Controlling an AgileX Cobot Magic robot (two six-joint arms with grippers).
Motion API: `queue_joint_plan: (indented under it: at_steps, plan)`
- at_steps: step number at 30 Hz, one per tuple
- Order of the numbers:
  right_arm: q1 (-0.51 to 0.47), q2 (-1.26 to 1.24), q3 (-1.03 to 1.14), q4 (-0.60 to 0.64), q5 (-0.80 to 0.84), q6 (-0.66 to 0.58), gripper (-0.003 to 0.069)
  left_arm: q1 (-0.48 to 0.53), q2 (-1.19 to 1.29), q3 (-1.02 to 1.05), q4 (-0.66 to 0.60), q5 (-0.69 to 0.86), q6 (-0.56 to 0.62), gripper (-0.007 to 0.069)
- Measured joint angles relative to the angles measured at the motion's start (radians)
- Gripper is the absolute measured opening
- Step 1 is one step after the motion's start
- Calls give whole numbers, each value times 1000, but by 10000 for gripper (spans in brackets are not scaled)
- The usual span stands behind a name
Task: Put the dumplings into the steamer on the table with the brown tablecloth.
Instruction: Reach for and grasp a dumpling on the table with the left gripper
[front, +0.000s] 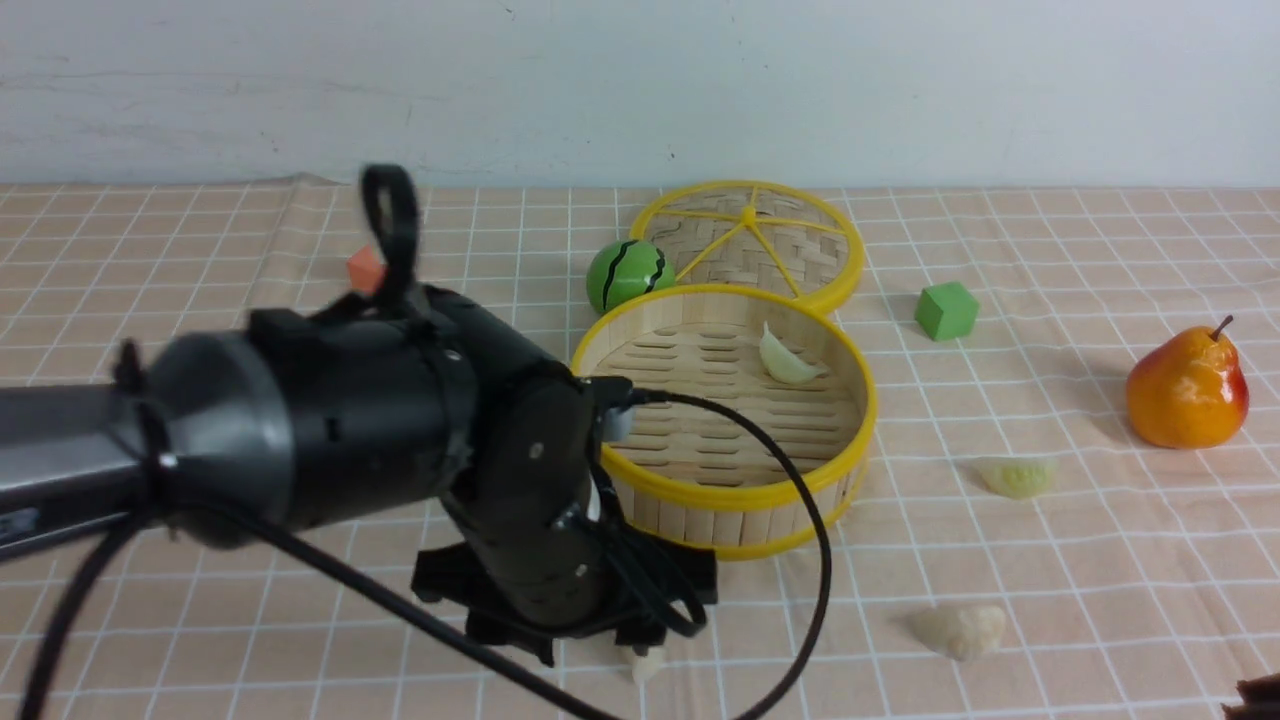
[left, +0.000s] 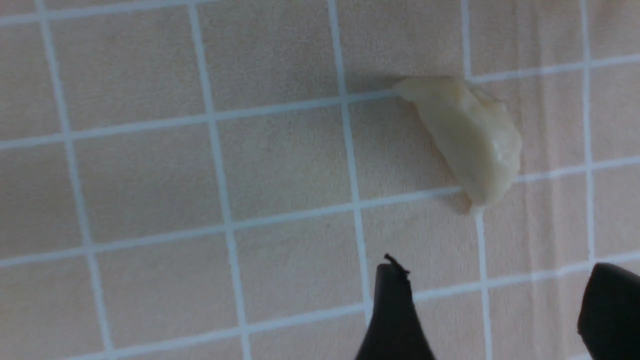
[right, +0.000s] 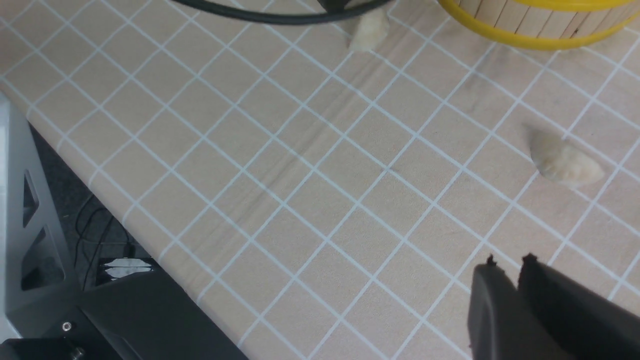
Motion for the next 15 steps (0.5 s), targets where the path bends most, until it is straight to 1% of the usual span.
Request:
queue_joint_plan:
  at_steps: [5, 9, 12, 13, 14, 15]
  plan:
    - [0, 0, 0, -25, 27, -1, 81, 0, 125, -56, 1, -41, -33, 465]
    - [0, 0, 0, -46, 64, -1, 85, 0, 174, -93, 1, -55, -46, 453]
    - [0, 0, 0, -57, 97, -1, 85, 0, 192, -109, 22, -69, -61, 393]
    - [0, 0, 0, -58, 97, -1, 85, 0, 191, -110, 23, -70, -63, 388]
    - [0, 0, 0, -58, 106, -1, 85, 0, 194, -111, 33, -71, -72, 332]
    - [0, 0, 0, -58, 105, -1, 85, 0, 196, -111, 33, -71, -73, 315]
